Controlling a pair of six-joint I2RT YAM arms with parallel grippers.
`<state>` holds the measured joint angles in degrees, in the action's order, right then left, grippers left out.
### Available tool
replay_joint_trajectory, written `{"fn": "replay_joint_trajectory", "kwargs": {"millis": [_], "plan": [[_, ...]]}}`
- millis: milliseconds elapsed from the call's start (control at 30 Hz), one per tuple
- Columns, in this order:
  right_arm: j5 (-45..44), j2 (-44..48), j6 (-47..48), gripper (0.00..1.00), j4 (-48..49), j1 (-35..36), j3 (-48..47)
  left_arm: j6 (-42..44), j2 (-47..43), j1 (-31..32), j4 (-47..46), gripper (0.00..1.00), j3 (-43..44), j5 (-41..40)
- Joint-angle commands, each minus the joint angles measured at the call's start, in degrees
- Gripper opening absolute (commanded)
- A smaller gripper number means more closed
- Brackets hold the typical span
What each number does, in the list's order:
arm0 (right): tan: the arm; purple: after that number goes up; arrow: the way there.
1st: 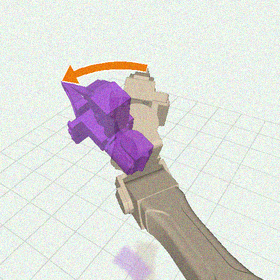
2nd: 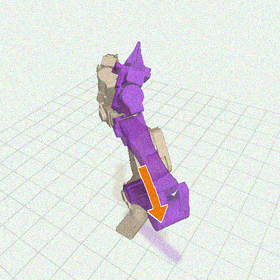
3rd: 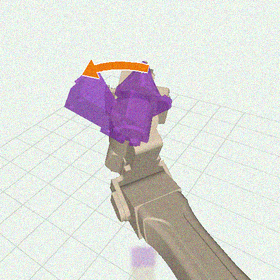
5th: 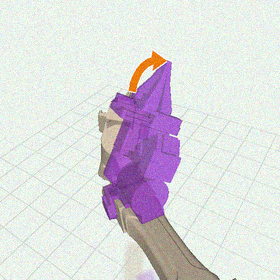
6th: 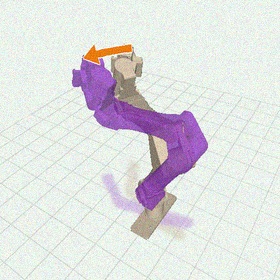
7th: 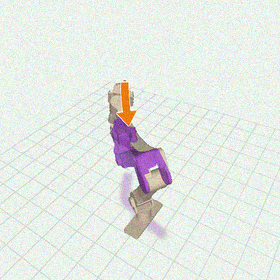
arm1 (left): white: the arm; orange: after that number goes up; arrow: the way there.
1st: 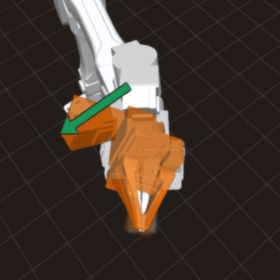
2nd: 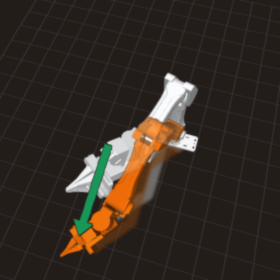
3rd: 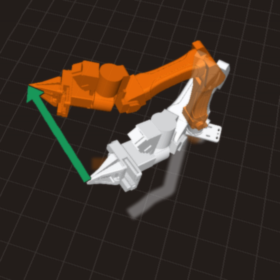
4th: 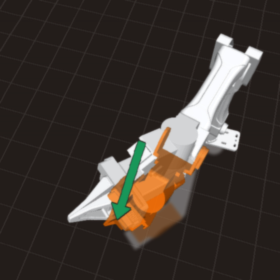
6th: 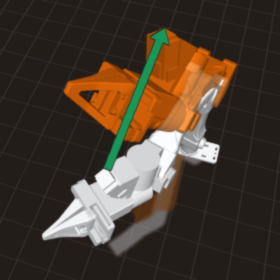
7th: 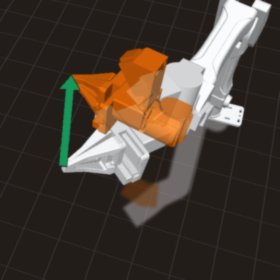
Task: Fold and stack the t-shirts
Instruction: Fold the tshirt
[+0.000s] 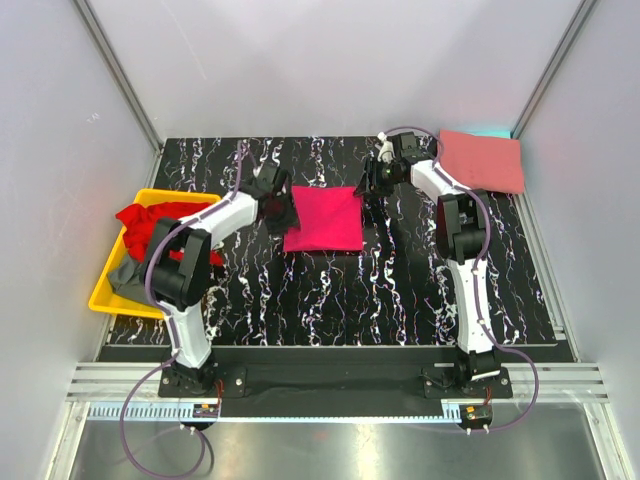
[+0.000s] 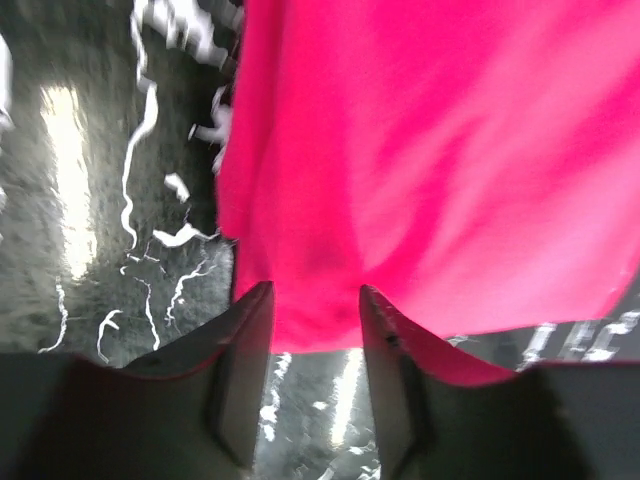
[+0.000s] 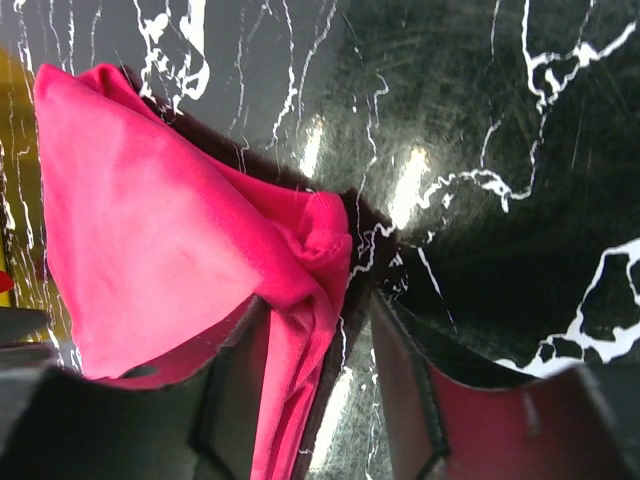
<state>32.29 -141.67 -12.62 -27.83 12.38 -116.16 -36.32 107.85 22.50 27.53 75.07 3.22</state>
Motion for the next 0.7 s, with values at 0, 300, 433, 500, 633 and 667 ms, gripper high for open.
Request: {"fn": "replay_joint_trajectory", "kwargs": {"millis": [0, 300, 433, 500, 633, 667], "plan": [[1.37, 3.06, 1.19, 0.53, 2.7, -0.08, -0.82, 0.63, -0.8, -1.66, 3.76, 0.47, 8.5, -2.08], [5.5, 2.36, 3.13, 0.57, 1.91, -0.17, -1.44, 11.17, 13.07, -7.56, 2.01, 0.49, 26.51, 0.64], [5.85, 1.92, 3.57, 0.56, 2.26, -0.17, -1.96, 13.19, 18.79, -8.44, 0.17, 0.49, 31.44, 4.68], [5.68, 1.74, 3.66, 0.54, 2.7, -0.34, -2.05, 13.81, 21.86, -8.61, -0.46, 0.5, 33.38, 6.27], [5.32, 1.57, 3.57, 0.51, 3.66, -0.52, -0.92, 15.13, 25.21, -8.7, -2.91, 0.5, 37.26, 8.64], [5.15, 1.66, 3.66, 0.5, 4.1, -0.6, -0.65, 15.22, 25.82, -8.7, -3.53, 0.5, 37.52, 9.6]]}}
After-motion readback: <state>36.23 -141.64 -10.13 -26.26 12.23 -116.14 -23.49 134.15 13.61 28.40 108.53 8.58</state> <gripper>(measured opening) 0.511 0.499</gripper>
